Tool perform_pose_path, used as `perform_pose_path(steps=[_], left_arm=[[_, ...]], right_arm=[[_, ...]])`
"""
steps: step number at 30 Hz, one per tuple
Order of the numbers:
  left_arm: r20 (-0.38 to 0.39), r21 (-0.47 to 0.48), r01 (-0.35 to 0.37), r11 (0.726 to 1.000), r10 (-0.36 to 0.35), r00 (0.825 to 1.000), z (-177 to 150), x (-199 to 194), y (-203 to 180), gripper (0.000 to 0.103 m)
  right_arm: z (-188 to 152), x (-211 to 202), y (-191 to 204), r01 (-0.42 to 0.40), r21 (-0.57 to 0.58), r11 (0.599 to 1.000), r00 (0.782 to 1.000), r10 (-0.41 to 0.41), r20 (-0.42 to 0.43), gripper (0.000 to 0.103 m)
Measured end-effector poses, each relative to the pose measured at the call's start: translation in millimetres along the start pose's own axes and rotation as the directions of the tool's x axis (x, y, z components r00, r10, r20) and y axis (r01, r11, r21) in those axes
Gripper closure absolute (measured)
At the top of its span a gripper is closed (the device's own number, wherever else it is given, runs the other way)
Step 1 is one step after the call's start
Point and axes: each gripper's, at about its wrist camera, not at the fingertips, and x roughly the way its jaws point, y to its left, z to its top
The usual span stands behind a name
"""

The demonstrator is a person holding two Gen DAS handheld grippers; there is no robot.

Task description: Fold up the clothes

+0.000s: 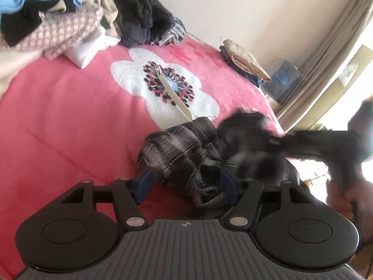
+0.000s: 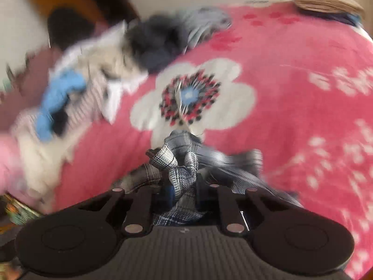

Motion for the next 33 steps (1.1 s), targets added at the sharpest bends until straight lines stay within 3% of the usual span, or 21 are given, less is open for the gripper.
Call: perform_pose_path(steps=[3, 8, 12, 14, 16, 20, 22, 23, 25, 26, 28, 30, 33], left_arm=[[-0.033, -0.015, -0.026, 1.0, 0.025, 0.999, 1, 12, 1, 0.038], [-0.067, -0.116, -0.038, 0.992, 0.03, 0.997, 6, 26, 9, 0.038], [-0.058, -0.088, -0.078, 0.993, 0.073, 0.996, 9, 30, 1, 0.038], [-0.049, -0.089, -0.084, 0.992, 0.08, 0.996, 9, 28, -3, 0.041], [-0.044, -0.09, -0.101, 0.991, 0.098, 0.994, 9, 27, -5, 0.055], [-0.032, -0.101, -0.143, 0.985, 0.141, 0.99, 11, 24, -8, 0.074], [-0.023, -0.092, -0.16, 0.983, 0.159, 0.987, 14, 23, -12, 0.083], [-0.016, -0.084, -0.165, 0.983, 0.164, 0.986, 15, 21, -14, 0.083], [0.01, -0.068, -0.155, 0.986, 0.156, 0.988, 19, 16, -22, 0.083], [0.024, -0.059, -0.146, 0.987, 0.148, 0.989, 21, 14, -26, 0.083], [0.054, -0.034, -0.127, 0.991, 0.129, 0.99, 25, 9, -35, 0.083], [0.084, 0.001, -0.103, 0.995, 0.102, 0.991, 26, 4, -45, 0.083], [0.108, 0.077, -0.087, 0.993, 0.079, 0.991, 18, 5, -61, 0.082]], right_arm=[[-19, -40, -15, -0.048, 0.078, 0.996, 0.998, 0.044, 0.053, 0.088], [-69, -98, -28, -0.172, 0.188, 0.967, 0.985, 0.165, 0.052, 0.09], [-118, -139, -31, -0.245, 0.256, 0.935, 0.97, 0.236, 0.064, 0.091], [-141, -160, -36, -0.29, 0.296, 0.91, 0.957, 0.273, 0.096, 0.091], [-163, -176, -43, -0.326, 0.33, 0.886, 0.945, 0.306, 0.114, 0.091], [-210, -187, -46, -0.307, 0.398, 0.865, 0.945, 0.326, 0.02, 0.091], [-231, -183, -40, -0.242, 0.403, 0.883, 0.948, 0.304, -0.095, 0.091], [-238, -180, -35, -0.183, 0.381, 0.906, 0.95, 0.263, -0.17, 0.09], [-241, -177, -22, 0.003, 0.252, 0.968, 0.946, 0.078, -0.313, 0.089], [-237, -180, -20, 0.05, 0.21, 0.976, 0.943, 0.023, -0.331, 0.088], [-220, -200, -20, 0.073, 0.182, 0.981, 0.963, -0.022, -0.268, 0.082], [-195, -230, -22, 0.086, 0.158, 0.984, 0.988, -0.064, -0.142, 0.058], [-157, -265, -24, 0.074, 0.114, 0.991, 0.993, -0.084, 0.086, 0.041]])
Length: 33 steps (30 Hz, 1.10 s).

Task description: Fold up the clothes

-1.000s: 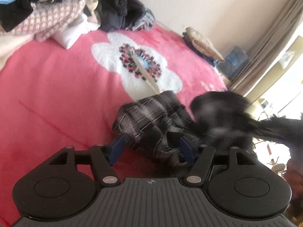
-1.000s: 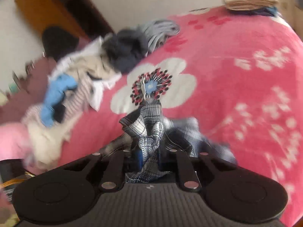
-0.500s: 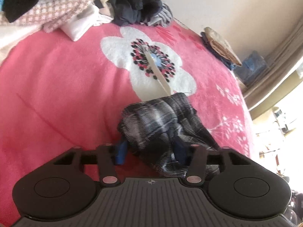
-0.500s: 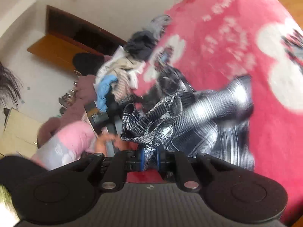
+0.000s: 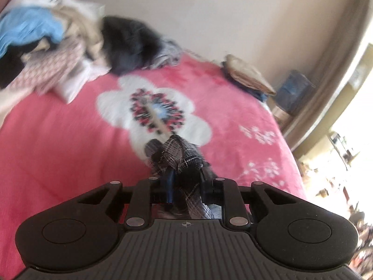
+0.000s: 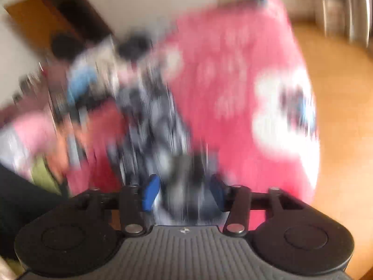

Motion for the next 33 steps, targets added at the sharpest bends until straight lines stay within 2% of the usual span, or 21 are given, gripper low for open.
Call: perform_pose_path(steps=[2, 4, 6, 10, 13, 17, 20, 22, 24, 28, 31, 32, 33], left_arm=[[0.002, 0.042, 0.014, 0.999, -0.014, 1.0, -10, 1, -9, 0.074], [-0.007, 0.079, 0.022, 0.997, -0.022, 1.0, -19, 4, -16, 0.07], [-0.016, 0.118, 0.019, 0.993, -0.017, 1.0, -26, 6, -20, 0.069], [-0.027, 0.159, 0.015, 0.987, -0.011, 1.0, -34, 9, -17, 0.069], [-0.037, 0.15, 0.002, 0.989, 0.004, 0.999, -35, 10, -7, 0.069], [-0.053, 0.103, -0.017, 0.995, 0.022, 0.998, -34, 12, 11, 0.069], [-0.06, 0.076, -0.035, 0.997, 0.039, 0.997, -30, 15, 23, 0.069], [-0.069, 0.055, -0.047, 0.997, 0.05, 0.996, -27, 17, 31, 0.069], [-0.082, 0.036, -0.059, 0.998, 0.062, 0.995, -24, 19, 38, 0.069], [-0.146, 0.024, -0.128, 0.991, 0.13, 0.981, -22, 33, 47, 0.069], [-0.158, 0.011, -0.138, 0.99, 0.138, 0.978, -21, 35, 51, 0.068], [-0.156, 0.013, -0.14, 0.99, 0.141, 0.978, -21, 34, 50, 0.068], [-0.153, 0.016, -0.142, 0.99, 0.143, 0.978, -21, 32, 49, 0.068]], right_arm=[[24, 6, 3, -0.012, -0.028, 1.0, 0.998, 0.014, 0.067, 0.032], [47, 28, 13, -0.03, -0.056, 0.998, 0.995, 0.035, 0.093, 0.032], [67, 63, 24, -0.082, -0.058, 0.995, 0.991, 0.087, 0.105, 0.031], [106, 148, 43, -0.163, -0.051, 0.985, 0.986, 0.165, 0.037, 0.031], [134, 211, 48, -0.154, -0.058, 0.986, 0.988, 0.153, -0.013, 0.031], [142, 277, 37, -0.115, 0.009, 0.993, 0.989, 0.115, -0.089, 0.031], [139, 309, 25, -0.118, 0.046, 0.992, 0.985, 0.123, -0.123, 0.039], [134, 317, 27, -0.142, 0.027, 0.989, 0.98, 0.145, -0.138, 0.044], [127, 317, 32, -0.157, -0.008, 0.988, 0.978, 0.154, -0.139, 0.045], [118, 302, 41, -0.137, -0.089, 0.987, 0.988, 0.129, -0.086, 0.044], [113, 313, 40, -0.114, -0.107, 0.988, 0.987, 0.101, -0.126, 0.044], [110, 317, 39, -0.111, -0.107, 0.988, 0.986, 0.096, -0.139, 0.049], [108, 318, 39, -0.111, -0.108, 0.988, 0.985, 0.094, -0.144, 0.069]])
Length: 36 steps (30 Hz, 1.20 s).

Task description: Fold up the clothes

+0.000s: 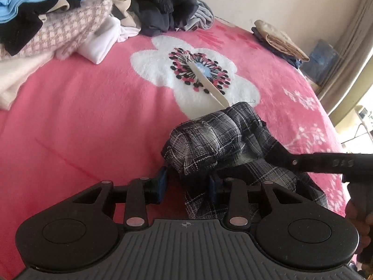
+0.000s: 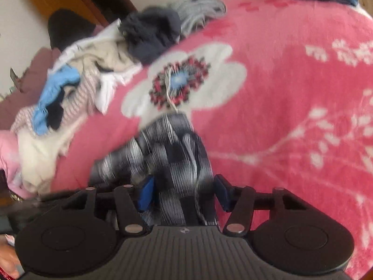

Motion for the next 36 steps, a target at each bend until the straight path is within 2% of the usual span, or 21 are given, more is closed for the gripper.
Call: perform_pose_path(steps=[3, 7, 10, 13, 16, 19, 22, 26, 28, 30, 31, 34, 36], left_arm=[[0.01, 0.009, -0.009, 1.0, 0.008, 1.0, -1, -10, 1, 0.064], [0.018, -0.004, -0.017, 1.0, 0.017, 1.0, 2, -26, 6, 0.062], [0.058, -0.05, 0.022, 0.999, -0.019, 0.998, 8, -47, 14, 0.058], [0.087, -0.123, 0.083, 0.989, -0.073, 0.994, 15, -67, 27, 0.049], [0.075, -0.172, 0.128, 0.977, -0.116, 0.99, 14, -78, 36, 0.046], [0.031, -0.227, 0.191, 0.955, -0.189, 0.981, 1, -81, 44, 0.043], [-0.006, -0.275, 0.228, 0.934, -0.239, 0.971, -15, -82, 49, 0.042], [-0.032, -0.243, 0.224, 0.944, -0.238, 0.971, -28, -82, 45, 0.035], [-0.05, -0.238, 0.216, 0.947, -0.234, 0.971, -31, -77, 43, 0.035], [-0.064, -0.257, 0.223, 0.94, -0.246, 0.967, -32, -72, 46, 0.035], [-0.072, -0.266, 0.225, 0.938, -0.252, 0.965, -33, -69, 47, 0.035], [-0.089, -0.257, 0.213, 0.943, -0.242, 0.966, -34, -62, 45, 0.035], [-0.092, -0.257, 0.211, 0.943, -0.242, 0.966, -34, -59, 42, 0.035]], right_arm=[[-4, -13, 9, -0.016, -0.03, 0.999, 0.998, 0.018, 0.062, 0.09], [-10, -34, 32, -0.015, -0.12, 0.993, 0.989, 0.033, 0.146, 0.092], [-14, -46, 56, -0.054, -0.197, 0.979, 0.982, 0.088, 0.168, 0.092], [-25, -52, 86, -0.098, -0.296, 0.95, 0.978, 0.147, 0.147, 0.092], [-42, -50, 119, -0.115, -0.418, 0.901, 0.981, 0.17, 0.096, 0.092], [-68, -39, 145, -0.115, -0.523, 0.844, 0.988, 0.151, 0.025, 0.092], [-89, -26, 153, -0.122, -0.565, 0.816, 0.991, 0.126, -0.032, 0.092], [-102, -23, 156, -0.129, -0.583, 0.802, 0.991, 0.114, -0.062, 0.086], [-99, -29, 153, -0.154, -0.561, 0.813, 0.988, 0.137, -0.072, 0.077], [-98, -40, 150, -0.192, -0.541, 0.819, 0.981, 0.179, -0.077, 0.06], [-97, -48, 148, -0.205, -0.537, 0.818, 0.978, 0.195, -0.077, 0.057], [-97, -72, 139, -0.231, -0.529, 0.817, 0.971, 0.226, -0.075, 0.054], [-92, -85, 126, -0.242, -0.5, 0.832, 0.968, 0.24, -0.069, 0.053]])
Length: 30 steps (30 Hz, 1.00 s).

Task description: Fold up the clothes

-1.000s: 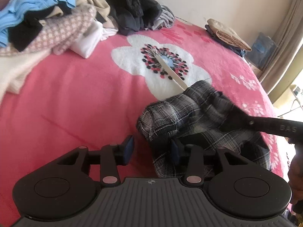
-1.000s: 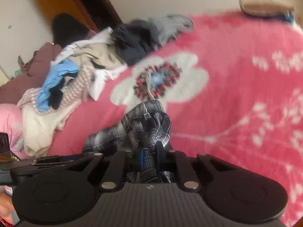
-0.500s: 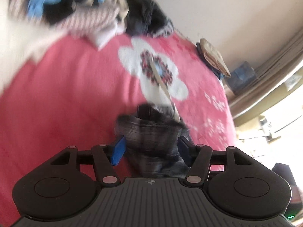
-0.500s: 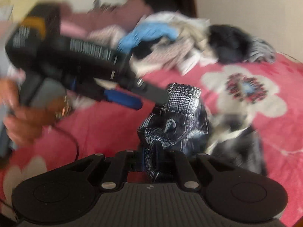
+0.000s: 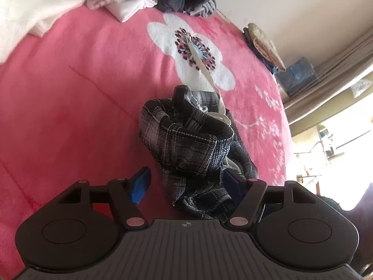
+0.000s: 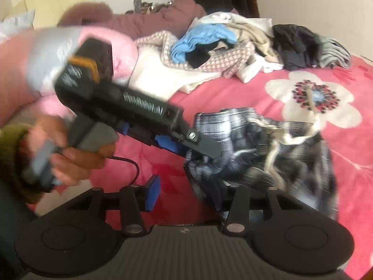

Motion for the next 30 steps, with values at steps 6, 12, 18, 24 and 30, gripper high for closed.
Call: perform_pose_path(steps=[6, 12, 18, 24, 30], left_arm=[[-0.003, 0.0, -0.027, 1.0, 0.027, 1.0, -9, 21, -13, 0.027], [0.029, -0.048, -0.095, 0.994, 0.097, 0.995, -6, 30, -6, 0.029], [0.041, -0.072, -0.115, 0.991, 0.118, 0.992, -3, 33, 1, 0.043], [0.065, -0.024, -0.183, 0.983, 0.185, 0.981, -9, 33, -5, 0.07], [0.184, 0.008, -0.253, 0.967, 0.247, 0.951, -6, 12, -14, 0.089]], right_arm=[[1, -36, -89, 0.069, 0.337, 0.939, 0.983, -0.122, 0.14, 0.033], [-1, 12, -186, 0.113, 0.603, 0.79, 0.986, -0.164, 0.031, 0.033], [-4, 54, -202, 0.105, 0.614, 0.782, 0.994, -0.104, -0.039, 0.033], [-8, 57, -192, 0.089, 0.588, 0.804, 0.993, -0.024, -0.118, 0.054], [-3, 46, -177, 0.15, 0.586, 0.796, 0.989, -0.128, -0.078, 0.093]])
